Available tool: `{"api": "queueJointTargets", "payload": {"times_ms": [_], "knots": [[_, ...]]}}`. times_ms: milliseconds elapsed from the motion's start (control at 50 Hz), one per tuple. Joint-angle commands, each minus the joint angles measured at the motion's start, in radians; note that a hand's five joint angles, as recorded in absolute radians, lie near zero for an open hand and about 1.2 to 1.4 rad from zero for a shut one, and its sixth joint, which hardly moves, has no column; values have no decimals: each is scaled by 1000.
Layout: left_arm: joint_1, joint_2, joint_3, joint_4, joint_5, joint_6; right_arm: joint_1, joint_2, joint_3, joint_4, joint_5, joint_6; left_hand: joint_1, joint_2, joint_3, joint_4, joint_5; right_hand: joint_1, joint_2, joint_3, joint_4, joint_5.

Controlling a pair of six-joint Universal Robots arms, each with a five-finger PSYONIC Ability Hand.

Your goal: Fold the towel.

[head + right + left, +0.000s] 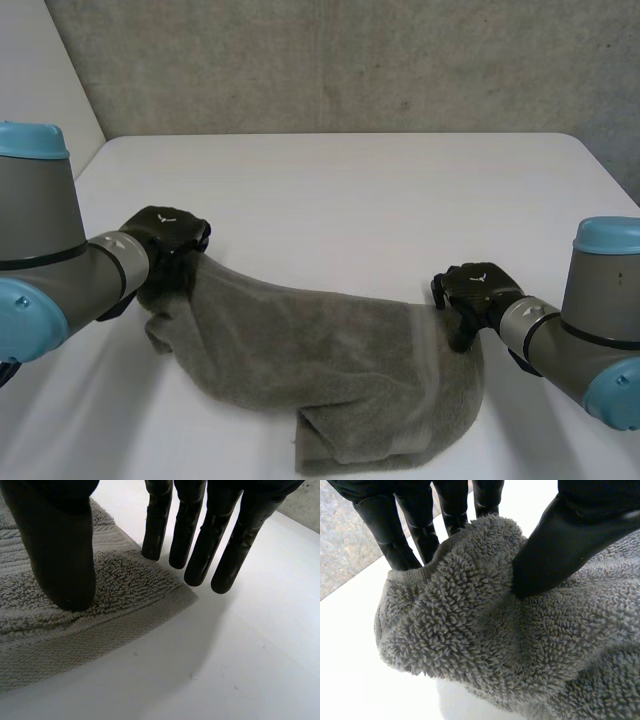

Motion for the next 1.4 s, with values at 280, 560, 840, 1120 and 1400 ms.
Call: {"api": "queueJointTargets", "payload": {"times_ms": [280, 560, 840, 1120, 1400], "knots": [[-6, 14, -6, 1, -1, -12, -13, -8, 2, -12, -3, 12, 27, -29, -120, -96, -209, 675, 681, 677, 678, 695], [-9, 109, -4, 1, 4, -83, -14, -131, -36, 19, -14, 12, 27, -29, -120, -96, -209, 675, 681, 677, 678, 695], [-31, -26, 540, 192, -2, -140, 10, -117, -583, -144, -121, 14, 27, -29, -120, -96, -209, 675, 681, 677, 678, 695], [-18, 78, 642, 522, -2, -526, 50, -216, -638, -406, -45, 158, 27, -29, -120, -96, -209, 675, 681, 677, 678, 695], [29, 68, -24, 584, 2, -523, 38, -140, -274, -372, -190, 1, -325, -381, -472, -448, -561, 675, 681, 677, 678, 695]]}}
